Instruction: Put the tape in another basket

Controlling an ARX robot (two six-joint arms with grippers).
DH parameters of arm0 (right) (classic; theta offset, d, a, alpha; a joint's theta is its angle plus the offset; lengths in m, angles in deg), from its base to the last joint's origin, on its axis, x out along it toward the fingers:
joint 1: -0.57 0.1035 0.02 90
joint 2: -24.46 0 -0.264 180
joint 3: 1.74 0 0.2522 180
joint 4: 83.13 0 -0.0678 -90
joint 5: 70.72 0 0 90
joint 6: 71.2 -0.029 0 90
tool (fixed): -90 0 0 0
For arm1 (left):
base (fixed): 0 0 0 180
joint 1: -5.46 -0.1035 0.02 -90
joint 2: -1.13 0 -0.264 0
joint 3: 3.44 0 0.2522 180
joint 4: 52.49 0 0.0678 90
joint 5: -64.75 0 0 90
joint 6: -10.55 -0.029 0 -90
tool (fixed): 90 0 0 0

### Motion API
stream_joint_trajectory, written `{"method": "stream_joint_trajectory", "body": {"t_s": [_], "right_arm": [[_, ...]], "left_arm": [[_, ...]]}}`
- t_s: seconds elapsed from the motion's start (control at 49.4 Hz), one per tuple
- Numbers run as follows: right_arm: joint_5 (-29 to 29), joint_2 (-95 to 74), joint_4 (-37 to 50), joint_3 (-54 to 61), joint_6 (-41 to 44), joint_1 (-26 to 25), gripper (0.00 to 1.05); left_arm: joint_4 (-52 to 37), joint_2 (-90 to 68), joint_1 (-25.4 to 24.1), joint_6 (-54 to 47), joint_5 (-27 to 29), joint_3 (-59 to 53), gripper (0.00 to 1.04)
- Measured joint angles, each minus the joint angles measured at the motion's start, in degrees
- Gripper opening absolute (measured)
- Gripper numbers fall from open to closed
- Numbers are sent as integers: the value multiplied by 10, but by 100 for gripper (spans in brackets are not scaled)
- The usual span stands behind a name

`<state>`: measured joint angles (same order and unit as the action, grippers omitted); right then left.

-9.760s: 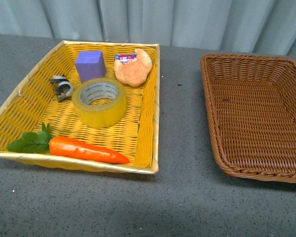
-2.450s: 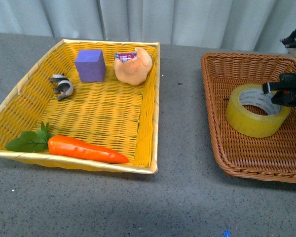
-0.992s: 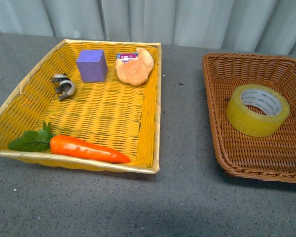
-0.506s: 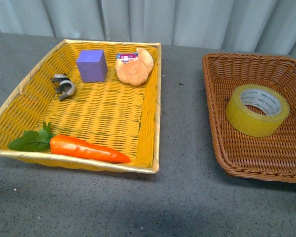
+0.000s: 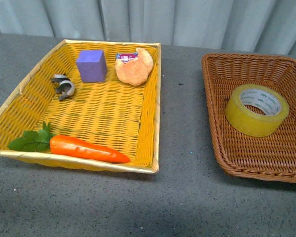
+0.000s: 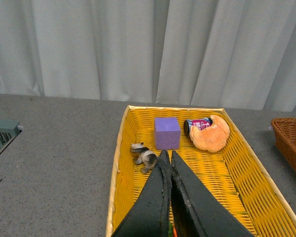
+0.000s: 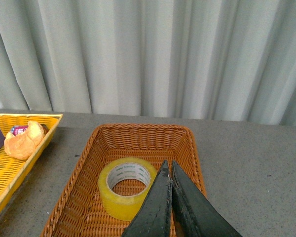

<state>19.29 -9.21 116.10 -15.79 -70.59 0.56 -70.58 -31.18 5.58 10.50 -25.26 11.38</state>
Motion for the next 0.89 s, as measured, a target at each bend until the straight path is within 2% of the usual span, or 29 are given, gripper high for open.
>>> {"method": "stream_joint_trajectory", "body": {"t_s": [0.344, 0.891], "right_arm": [[0, 118, -111, 0, 0, 0, 1], [0, 228, -219, 0, 0, 0, 1]], "left_arm": [[107, 113, 0, 0, 0, 0, 4], [212, 219, 0, 0, 0, 0, 4]]}}
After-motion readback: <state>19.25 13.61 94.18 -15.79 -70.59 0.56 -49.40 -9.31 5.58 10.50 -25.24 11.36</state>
